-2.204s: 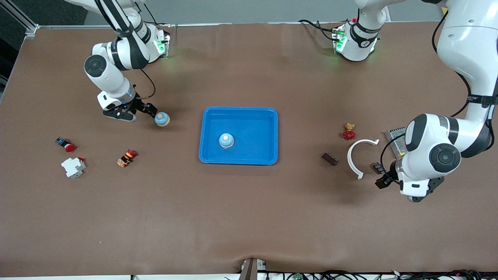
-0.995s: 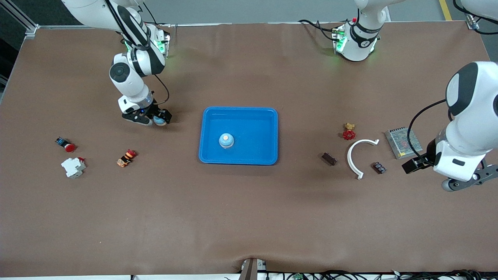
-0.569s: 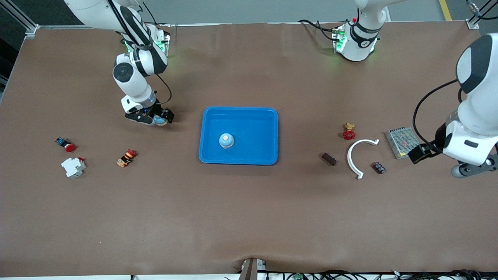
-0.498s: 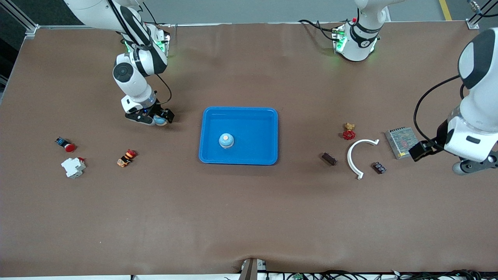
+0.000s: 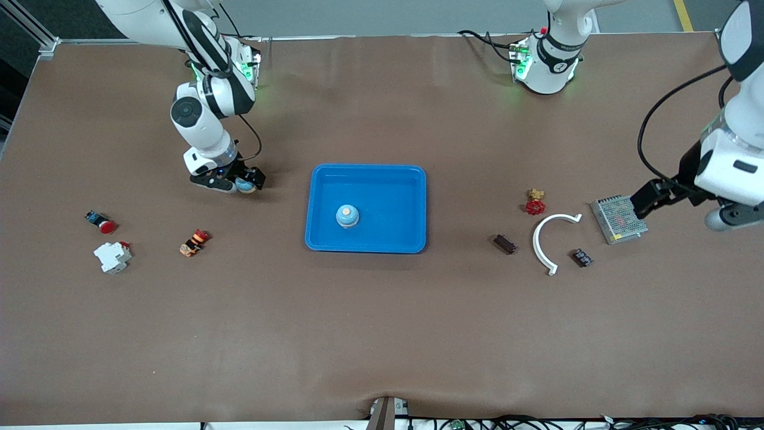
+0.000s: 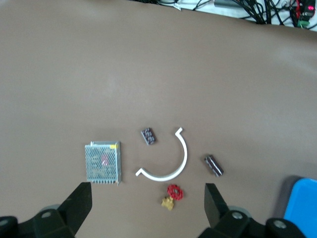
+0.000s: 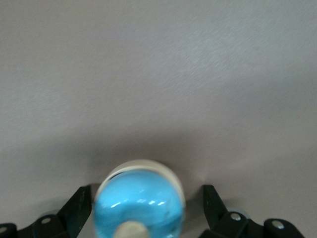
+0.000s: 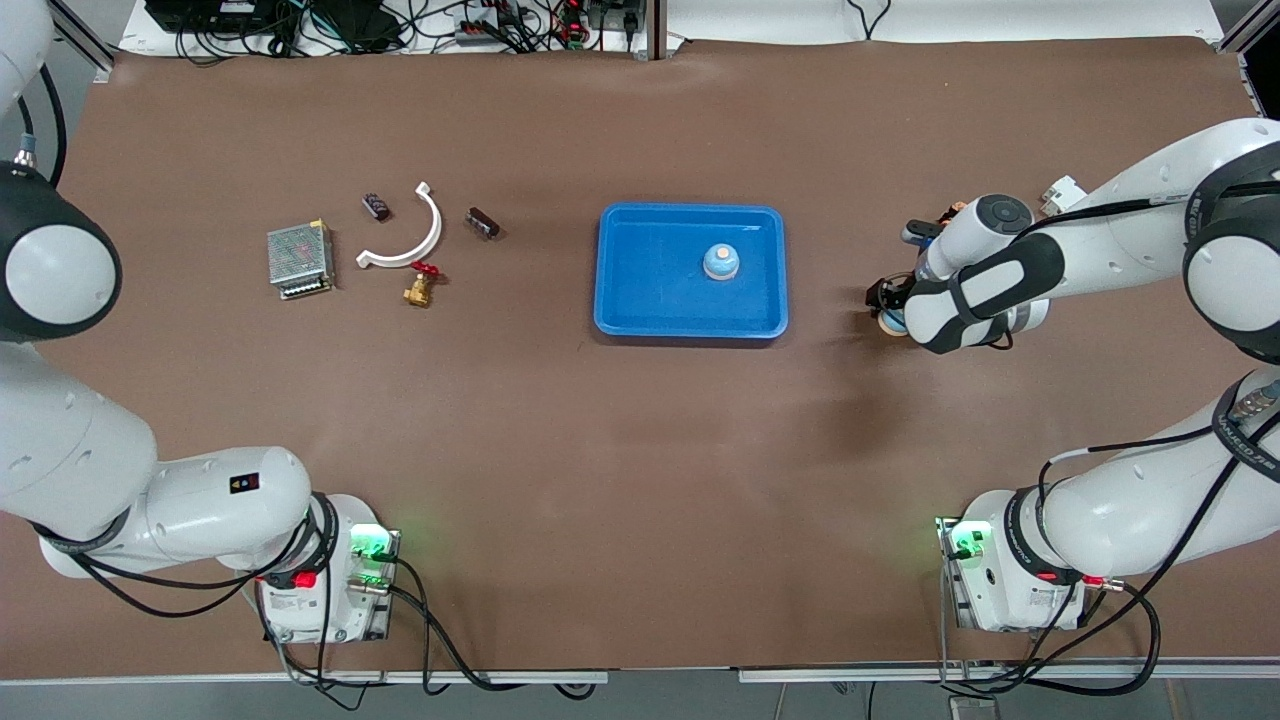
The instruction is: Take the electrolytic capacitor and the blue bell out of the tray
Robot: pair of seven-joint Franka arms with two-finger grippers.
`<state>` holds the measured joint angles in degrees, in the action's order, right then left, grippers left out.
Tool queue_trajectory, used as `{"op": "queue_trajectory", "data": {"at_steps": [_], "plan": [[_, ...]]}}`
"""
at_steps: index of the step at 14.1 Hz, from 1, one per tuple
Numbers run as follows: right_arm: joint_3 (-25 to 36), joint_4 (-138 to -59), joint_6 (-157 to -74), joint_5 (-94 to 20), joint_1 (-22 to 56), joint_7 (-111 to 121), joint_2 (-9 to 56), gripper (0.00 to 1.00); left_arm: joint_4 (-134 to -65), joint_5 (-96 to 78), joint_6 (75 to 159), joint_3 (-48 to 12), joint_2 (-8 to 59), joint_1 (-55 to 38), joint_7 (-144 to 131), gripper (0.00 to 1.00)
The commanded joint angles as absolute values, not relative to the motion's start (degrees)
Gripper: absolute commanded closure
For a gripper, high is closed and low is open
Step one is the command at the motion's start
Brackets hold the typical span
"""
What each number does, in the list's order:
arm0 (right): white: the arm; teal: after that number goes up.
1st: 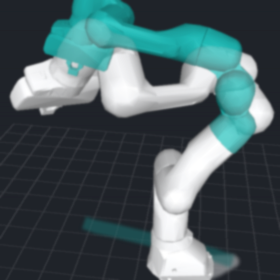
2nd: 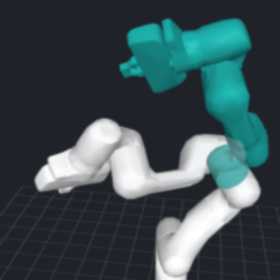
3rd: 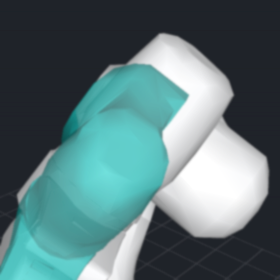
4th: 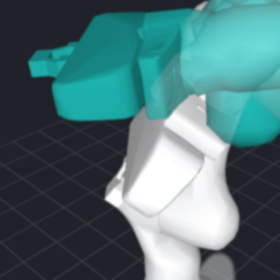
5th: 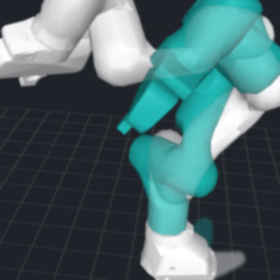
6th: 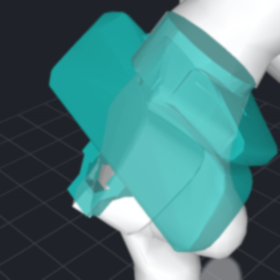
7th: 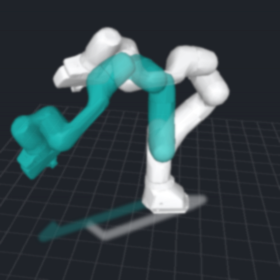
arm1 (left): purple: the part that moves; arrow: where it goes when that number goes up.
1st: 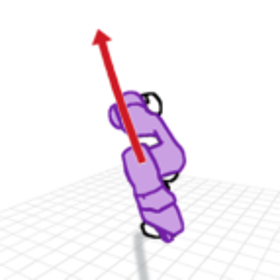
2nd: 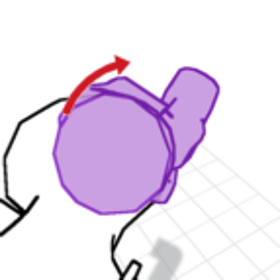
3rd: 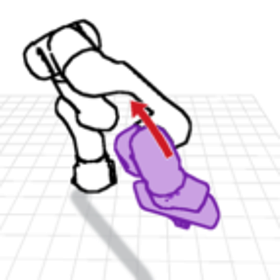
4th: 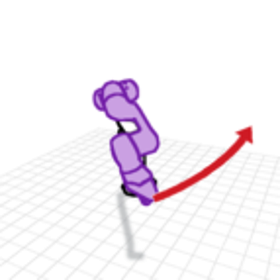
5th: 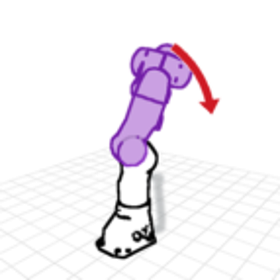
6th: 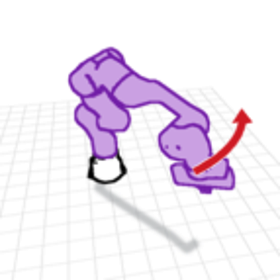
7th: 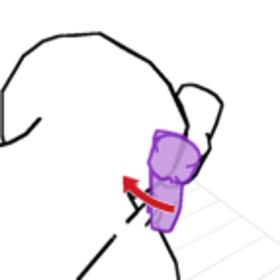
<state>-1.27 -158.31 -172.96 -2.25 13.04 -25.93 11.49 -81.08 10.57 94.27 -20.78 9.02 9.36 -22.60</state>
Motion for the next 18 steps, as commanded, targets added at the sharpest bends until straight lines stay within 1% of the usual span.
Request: {"op": "queue_trajectory", "data": {"at_steps": [1, 2, 4, 5, 6, 9, 11, 12, 13, 14, 15, 18], "plan": [[-1.58, -159.52, -172.88, -2.99, 9.23, -20.92, 10.2, 0.0, -82.7, 7.04, 90.63, -16.53, 4.67, 6.16, -19.6, 0.0], [-1.58, -159.7, -172.88, -2.99, 9.32, -21.01, 10.11, 0.0, -83.75, 5.55, 90.35, -15.39, 3.53, 5.54, -19.34, 0.0], [-1.67, -159.61, -172.62, -3.08, 9.32, -23.1, 9.93, 0.0, -85.77, 3.0, 90.35, -8.91, 1.15, 1.52, -14.45, 0.0], [-1.67, -159.61, -171.57, -2.99, 9.84, -24.86, 9.06, 0.0, -87.09, 1.68, 90.35, -6.01, 0.1, 0.1, -10.85, 0.0], [-1.67, -159.52, -169.47, -2.99, 9.84, -24.35, 6.88, 0.0, -88.06, 0.71, 90.35, -4.24, -0.87, -0.7, -8.46, 0.0], [-1.76, -157.34, -155.18, -2.99, 9.84, -23.55, -0.94, 0.0, -90.96, 0.62, 90.35, -1.15, -3.51, -3.16, -7.03, 0.0], [-1.93, -152.87, -141.05, -3.08, 9.93, -24.43, -5.08, 0.0, -91.67, 0.7, 90.26, -0.79, -4.3, -3.25, -6.68, 0.0], [-2.02, -150.84, -136.28, -3.16, 9.93, -25.3, -6.58, 0.0, -91.76, 0.7, 90.26, -0.79, -4.83, -3.6, -5.9, 0.0], [-2.2, -150.04, -134.06, -3.16, 10.45, -27.05, -8.07, 0.0, -91.58, 1.05, 90.26, -0.18, -5.01, -4.65, -5.71, 0.0], [-2.11, -149.68, -133.69, -3.34, 12.2, -29.77, -9.13, 0.0, -91.76, 1.05, 89.83, 0.87, -5.1, -4.75, -5.54, 0.0], [-2.11, -149.42, -134.03, -4.21, 14.74, -34.23, -9.66, 0.0, -91.76, 0.71, 88.87, 1.57, -5.27, -4.57, -4.93, 0.0], [-1.93, -144.86, -134.47, -7.55, 23.79, -45.84, -8.97, 0.0, -91.32, 0.62, 88.51, 1.49, -5.36, -3.96, -4.48, 0.0]]}}
